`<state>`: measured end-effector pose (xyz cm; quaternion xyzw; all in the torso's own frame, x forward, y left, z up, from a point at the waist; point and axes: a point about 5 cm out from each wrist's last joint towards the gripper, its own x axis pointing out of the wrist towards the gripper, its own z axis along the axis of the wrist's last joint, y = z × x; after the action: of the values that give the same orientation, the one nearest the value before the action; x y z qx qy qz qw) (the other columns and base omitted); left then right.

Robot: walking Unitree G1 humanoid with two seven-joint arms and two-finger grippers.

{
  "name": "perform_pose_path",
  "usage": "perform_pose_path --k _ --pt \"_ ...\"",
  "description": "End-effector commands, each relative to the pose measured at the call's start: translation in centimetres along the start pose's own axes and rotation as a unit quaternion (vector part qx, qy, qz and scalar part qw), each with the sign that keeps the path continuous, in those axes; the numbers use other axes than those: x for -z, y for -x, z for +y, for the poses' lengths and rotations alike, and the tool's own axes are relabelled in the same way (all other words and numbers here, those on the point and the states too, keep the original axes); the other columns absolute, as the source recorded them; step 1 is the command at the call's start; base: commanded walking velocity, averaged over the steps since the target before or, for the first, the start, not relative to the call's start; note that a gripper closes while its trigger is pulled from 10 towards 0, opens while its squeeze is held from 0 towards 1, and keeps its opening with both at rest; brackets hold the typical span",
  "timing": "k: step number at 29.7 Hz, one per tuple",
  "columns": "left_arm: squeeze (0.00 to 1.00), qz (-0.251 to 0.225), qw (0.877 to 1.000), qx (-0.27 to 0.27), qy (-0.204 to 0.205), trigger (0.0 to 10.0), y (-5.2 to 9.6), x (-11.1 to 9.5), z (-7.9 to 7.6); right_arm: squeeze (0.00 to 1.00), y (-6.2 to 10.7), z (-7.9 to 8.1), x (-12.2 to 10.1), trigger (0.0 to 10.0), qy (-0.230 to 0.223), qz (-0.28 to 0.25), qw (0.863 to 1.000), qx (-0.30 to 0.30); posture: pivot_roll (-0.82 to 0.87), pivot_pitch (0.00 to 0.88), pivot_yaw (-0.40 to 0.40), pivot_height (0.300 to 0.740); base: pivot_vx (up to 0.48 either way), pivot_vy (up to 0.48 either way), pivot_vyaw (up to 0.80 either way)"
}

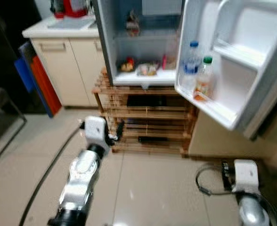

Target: Restocking fridge

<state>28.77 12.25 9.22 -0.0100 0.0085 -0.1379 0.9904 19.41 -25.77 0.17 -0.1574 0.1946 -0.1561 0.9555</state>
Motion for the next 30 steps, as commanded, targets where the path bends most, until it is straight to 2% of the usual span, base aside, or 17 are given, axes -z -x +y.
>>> perform_pose_path --k 1,6,10,15,20,22,23,24,26,27,30 --pt "0.0 -0.002 1.0 -0.008 -0.002 10.0 0.1 -0.2 0.5 0.0 -0.8 -0.8 -0.8 10.0 0.01 -0.006 0.999 0.033 -0.24 0.0 0.044 0.74 0.0 -0.431 0.0" --pt "0.0 -0.006 1.0 -0.014 0.006 10.0 -0.1 -0.2 0.7 0.0 -1.6 -1.4 -1.6 10.0 0.024 -0.016 0.997 0.066 -0.24 0.0 0.044 0.74 0.289 -0.38 0.0" --pt "0.0 -0.007 1.0 -0.012 0.008 10.0 -0.1 -0.2 0.5 0.0 -3.2 -1.6 -4.2 10.0 0.032 -0.053 0.994 0.089 -0.23 0.0 0.04 0.74 0.327 -0.348 0.0" --pt "0.0 -0.006 1.0 -0.01 0.009 10.0 -0.1 -0.1 0.3 0.0 -3.8 -2.4 -5.1 10.0 0.067 -0.055 0.988 0.13 -0.22 0.0 0.038 0.74 0.327 -0.348 0.0" --pt "0.0 0.017 0.999 -0.038 0.017 10.0 0.0 0.7 1.0 0.0 -4.8 -2.9 -6.1 10.0 0.066 -0.055 0.984 0.153 -0.22 0.0 0.039 0.74 0.076 0.0 0.0" --pt "0.0 0.048 0.996 -0.068 0.029 10.0 0.1 1.8 2.0 0.0 -5.6 -2.9 -7.3 10.0 0.064 -0.068 0.983 0.158 -0.22 0.0 0.038 0.74 0.0 0.0 0.0" --pt "0.0 0.048 0.996 -0.068 0.029 10.0 0.1 1.8 2.0 0.0 -5.6 -2.9 -7.3 10.0 0.064 -0.068 0.983 0.158 -0.22 0.0 0.038 0.74 0.0 0.0 0.0" --pt "0.0 0.099 0.989 -0.107 0.03 10.0 0.4 3.4 3.2 0.0 -6.6 -3.3 -9.4 10.0 0.062 -0.088 0.979 0.17 -0.21 0.0 0.032 0.74 0.0 0.0 0.0" --pt "0.0 0.14 0.981 -0.131 0.022 10.0 0.7 4.5 4.0 0.0 -7.2 -3.6 -10.8 10.0 0.06 -0.1 0.977 0.18 -0.21 0.0 0.032 0.74 0.0 0.0 0.0" --pt "0.0 0.176 0.975 -0.134 0.006 10.0 0.9 5.4 4.2 0.0 -7.8 -3.8 -11.9 10.0 0.056 -0.106 0.976 0.183 -0.21 0.0 0.028 0.74 0.0 0.0 0.0" --pt "0.0 0.242 0.963 -0.12 -0.016 10.0 1.4 7.2 4.1 0.0 -8.7 -3.9 -13.5 10.0 0.041 -0.112 0.976 0.185 -0.2 0.0 0.025 0.74 0.0 0.0 0.0"
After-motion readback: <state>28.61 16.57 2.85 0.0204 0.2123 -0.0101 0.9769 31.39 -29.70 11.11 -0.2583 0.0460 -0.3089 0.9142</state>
